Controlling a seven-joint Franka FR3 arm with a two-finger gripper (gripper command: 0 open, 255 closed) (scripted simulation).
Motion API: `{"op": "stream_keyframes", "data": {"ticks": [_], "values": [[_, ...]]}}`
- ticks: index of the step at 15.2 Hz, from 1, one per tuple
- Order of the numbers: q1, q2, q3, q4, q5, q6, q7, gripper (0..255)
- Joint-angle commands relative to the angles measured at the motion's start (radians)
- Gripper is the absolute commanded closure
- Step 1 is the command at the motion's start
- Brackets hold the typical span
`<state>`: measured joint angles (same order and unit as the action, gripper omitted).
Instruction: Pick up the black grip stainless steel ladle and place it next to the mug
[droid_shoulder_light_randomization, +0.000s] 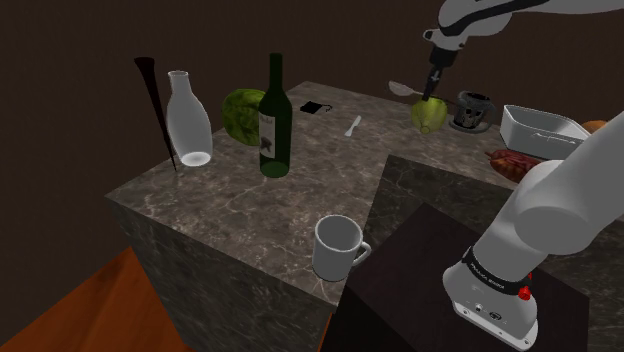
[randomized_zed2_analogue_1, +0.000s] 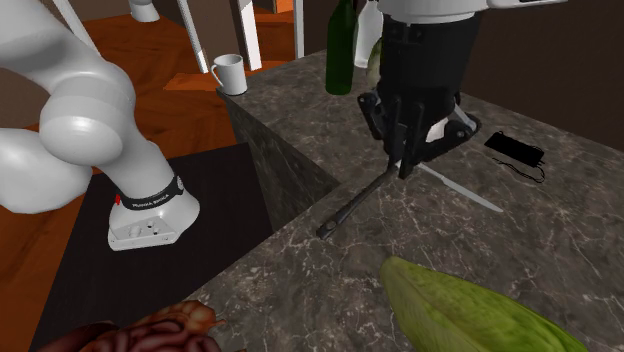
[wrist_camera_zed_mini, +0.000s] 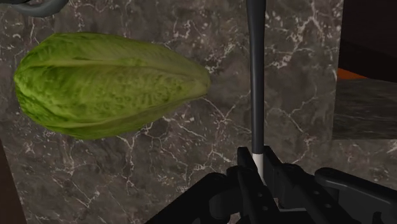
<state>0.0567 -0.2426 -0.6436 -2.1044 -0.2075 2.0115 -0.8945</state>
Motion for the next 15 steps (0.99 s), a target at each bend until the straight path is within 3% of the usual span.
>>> {"op": "stream_keyframes", "data": {"ticks": [1, 7, 15], "values": [[0.005, -0.045, 0.039, -0.04, -0.025, -0.007, 0.059, 255], [0.026, -0.162, 0.17, -0.155, -0.062, -0.029, 0.234, 255], [0.079, -0.249, 0.335, -0.249, -0.04, -0.058, 0.443, 255]]}}
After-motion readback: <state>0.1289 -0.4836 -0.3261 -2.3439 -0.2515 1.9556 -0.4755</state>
